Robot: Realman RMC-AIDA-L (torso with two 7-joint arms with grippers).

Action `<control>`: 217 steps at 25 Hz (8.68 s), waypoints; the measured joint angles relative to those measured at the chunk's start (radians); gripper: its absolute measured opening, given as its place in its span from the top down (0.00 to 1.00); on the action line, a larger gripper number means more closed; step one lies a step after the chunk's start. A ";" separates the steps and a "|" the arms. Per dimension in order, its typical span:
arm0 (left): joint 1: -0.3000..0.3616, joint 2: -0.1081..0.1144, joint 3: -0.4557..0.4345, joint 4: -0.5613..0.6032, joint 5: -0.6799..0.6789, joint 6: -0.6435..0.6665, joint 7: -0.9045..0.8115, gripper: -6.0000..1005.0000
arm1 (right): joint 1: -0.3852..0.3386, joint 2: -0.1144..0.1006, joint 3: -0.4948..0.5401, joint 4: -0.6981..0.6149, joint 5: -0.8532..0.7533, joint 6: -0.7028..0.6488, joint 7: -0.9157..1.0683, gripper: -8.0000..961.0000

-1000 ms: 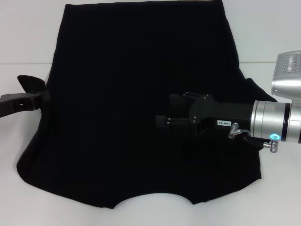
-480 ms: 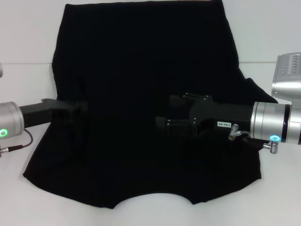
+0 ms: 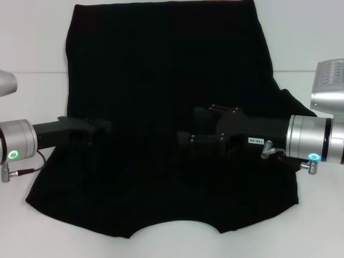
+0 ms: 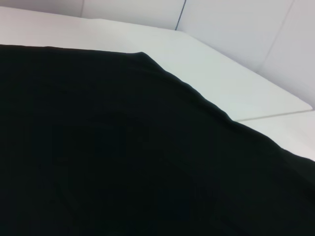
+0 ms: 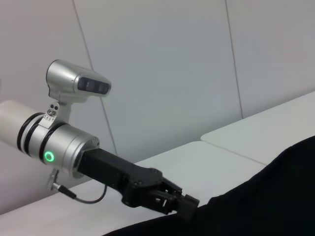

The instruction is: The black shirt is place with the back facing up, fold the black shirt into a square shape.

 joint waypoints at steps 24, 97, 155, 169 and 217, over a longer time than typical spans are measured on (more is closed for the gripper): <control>-0.003 -0.014 0.026 -0.151 -0.105 0.467 0.415 0.12 | -0.081 -0.168 0.017 -0.175 -0.182 0.087 0.824 0.05; -0.008 -0.029 0.120 -0.155 -0.103 0.387 0.479 0.04 | -0.121 -0.142 0.221 -0.166 -0.549 0.281 1.009 0.97; -0.016 -0.025 0.120 -0.156 -0.103 0.380 0.477 0.04 | -0.208 -0.086 0.364 -0.166 -0.467 0.351 0.849 0.95; -0.016 -0.027 0.118 -0.156 -0.103 0.386 0.475 0.04 | -0.154 -0.086 0.357 -0.159 -0.446 0.348 0.848 0.90; 0.061 0.026 -0.124 -0.116 -0.104 0.366 0.229 0.04 | -0.120 -0.018 0.118 -0.134 -0.041 -0.045 0.502 0.17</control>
